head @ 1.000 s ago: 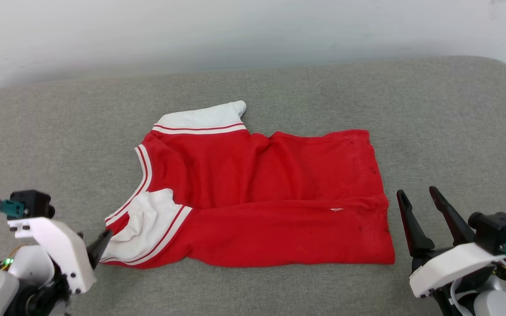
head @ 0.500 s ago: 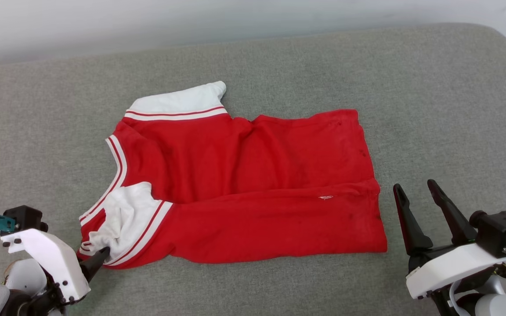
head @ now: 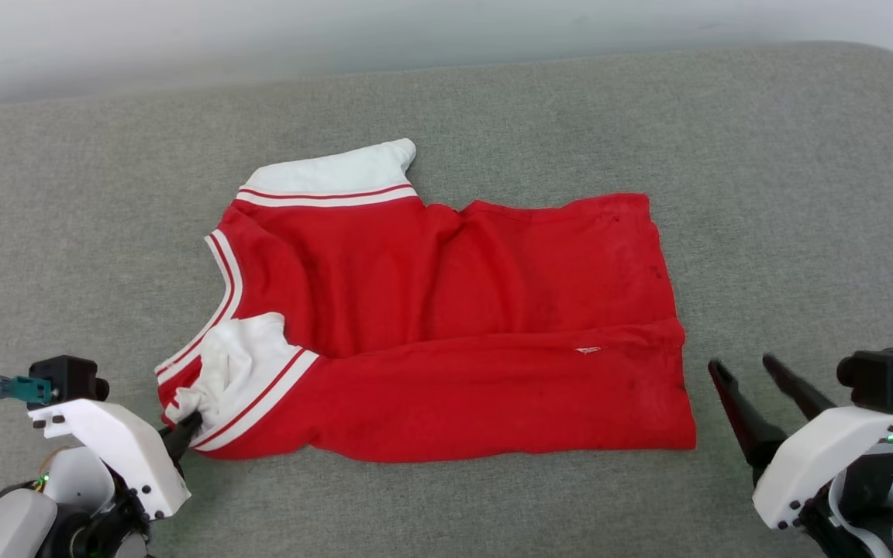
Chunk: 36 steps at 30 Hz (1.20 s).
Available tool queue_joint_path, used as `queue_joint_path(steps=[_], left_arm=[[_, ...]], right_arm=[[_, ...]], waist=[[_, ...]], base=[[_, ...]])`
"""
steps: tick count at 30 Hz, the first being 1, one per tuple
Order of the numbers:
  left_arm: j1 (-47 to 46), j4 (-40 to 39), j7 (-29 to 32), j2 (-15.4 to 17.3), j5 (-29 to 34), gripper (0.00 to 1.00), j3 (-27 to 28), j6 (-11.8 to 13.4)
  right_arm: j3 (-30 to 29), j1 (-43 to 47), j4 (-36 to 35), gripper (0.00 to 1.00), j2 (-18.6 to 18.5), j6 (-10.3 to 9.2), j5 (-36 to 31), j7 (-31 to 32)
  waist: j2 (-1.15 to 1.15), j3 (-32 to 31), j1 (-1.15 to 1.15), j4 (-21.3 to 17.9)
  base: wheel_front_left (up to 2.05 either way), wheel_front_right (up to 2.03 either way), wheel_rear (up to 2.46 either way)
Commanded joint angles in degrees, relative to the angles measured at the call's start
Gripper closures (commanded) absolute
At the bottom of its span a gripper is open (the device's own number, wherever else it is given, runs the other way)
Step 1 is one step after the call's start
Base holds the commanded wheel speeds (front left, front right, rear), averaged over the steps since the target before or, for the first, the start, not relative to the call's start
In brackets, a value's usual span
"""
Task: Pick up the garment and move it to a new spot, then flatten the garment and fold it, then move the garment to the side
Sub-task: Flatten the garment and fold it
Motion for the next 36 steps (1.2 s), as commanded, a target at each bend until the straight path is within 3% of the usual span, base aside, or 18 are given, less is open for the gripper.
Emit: queue_joint_path(steps=[1, 5, 9, 20, 21, 22, 23, 31, 36], left_arm=[[-0.21, -0.27, -1.07, -0.17, 0.80, 1.00, 0.36, 1.08], [-0.75, -4.15, -3.38, 0.59, 3.31, 1.00, 0.50, 3.05], [-1.34, -8.64, -4.76, 0.69, 5.54, 1.00, 0.13, 4.61], [-1.06, -15.24, -5.90, -0.11, 8.21, 1.00, -1.24, 7.09], [-0.88, -15.22, -5.98, -0.28, 8.12, 1.00, -1.30, 7.06], [-0.79, -15.16, -6.09, -0.33, 8.11, 1.00, -1.30, 7.05], [-0.69, -15.10, -6.37, -0.46, 8.09, 1.00, -1.20, 7.11], [2.14, -15.70, -9.28, -1.68, 6.88, 1.00, -0.29, 6.33], [5.26, -16.68, -11.26, -1.35, 7.34, 1.00, 0.32, 7.81]], right_arm=[[-0.06, -0.54, 0.71, 0.00, -1.28, -0.05, 0.89, 4.41], [-0.06, -2.26, 1.24, 0.00, -3.59, -0.05, 3.70, 19.87], [0.22, -3.38, 1.72, 0.00, -3.66, -0.05, 4.78, 28.48], [3.20, -7.69, 13.72, 0.00, -0.63, -0.05, 6.30, 33.61], [3.56, -7.72, 14.66, 0.56, -0.49, -0.04, 6.56, 33.98], [3.94, -7.85, 15.14, 0.67, -0.54, -0.04, 6.69, 33.95], [4.15, -8.05, 15.49, 0.98, -0.65, -0.04, 6.86, 33.72], [5.34, -10.45, 12.83, 1.00, -3.46, -0.04, 7.71, 31.39], [6.18, -10.45, 11.07, 1.00, -5.02, -0.05, 8.16, 31.41]], waist=[[0.00, -0.36, 0.00, 0.32], [0.00, -0.57, 0.00, 1.46], [0.00, 0.19, 0.00, 2.97], [0.00, 2.58, 0.00, 5.35], [0.00, 2.68, 0.00, 5.45], [0.00, 2.75, 0.00, 5.52], [0.00, 2.77, 0.00, 5.57], [0.00, -0.23, 0.00, 5.02], [0.00, -3.56, 0.00, 4.52]], base=[[0.00, 0.00, 0.00], [0.00, 0.00, 0.00], [0.00, 0.00, 0.00], [0.00, 0.00, 0.00], [0.00, 0.00, 0.00], [0.00, 0.00, 0.00], [0.00, 0.00, 0.00], [0.00, 0.00, 0.00], [0.00, 0.00, 0.00]])
